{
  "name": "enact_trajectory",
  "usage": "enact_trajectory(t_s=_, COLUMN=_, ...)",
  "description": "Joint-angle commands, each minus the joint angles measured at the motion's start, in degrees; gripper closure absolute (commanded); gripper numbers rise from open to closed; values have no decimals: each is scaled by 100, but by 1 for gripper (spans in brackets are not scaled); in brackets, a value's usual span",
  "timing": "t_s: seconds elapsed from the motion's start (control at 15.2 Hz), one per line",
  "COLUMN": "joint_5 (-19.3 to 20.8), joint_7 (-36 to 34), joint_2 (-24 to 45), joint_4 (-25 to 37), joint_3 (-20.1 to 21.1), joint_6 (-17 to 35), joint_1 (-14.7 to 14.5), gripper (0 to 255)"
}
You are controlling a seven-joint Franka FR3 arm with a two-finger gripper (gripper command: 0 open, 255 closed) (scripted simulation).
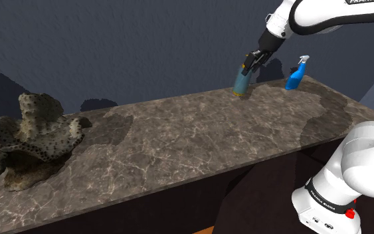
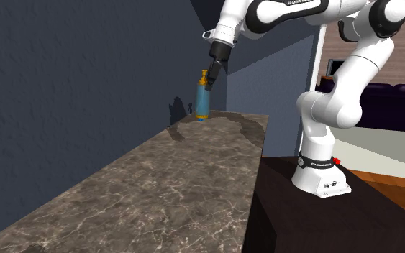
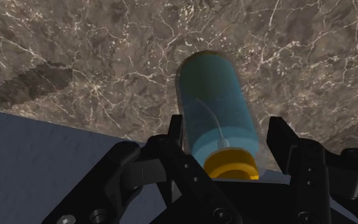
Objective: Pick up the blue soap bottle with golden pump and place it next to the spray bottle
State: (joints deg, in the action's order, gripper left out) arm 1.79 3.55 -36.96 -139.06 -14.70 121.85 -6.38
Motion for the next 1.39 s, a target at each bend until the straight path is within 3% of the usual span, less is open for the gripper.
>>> enact_trajectory(t_s=0.0, joint_5=-2, joint_7=-6, joint_2=-19, joint_4=137, joint_3=10, joint_6=-156, joint_1=0, gripper=255)
enact_trajectory(t_s=1.19, joint_5=-73, joint_7=-98, joint_2=188, joint_4=1651, joint_3=109, joint_6=-1461, joint_1=-75, gripper=255)
enact_trajectory(t_s=1.32, joint_5=-41, joint_7=187, joint_2=265, joint_4=1757, joint_3=-145, joint_6=-1494, joint_1=-28, gripper=255)
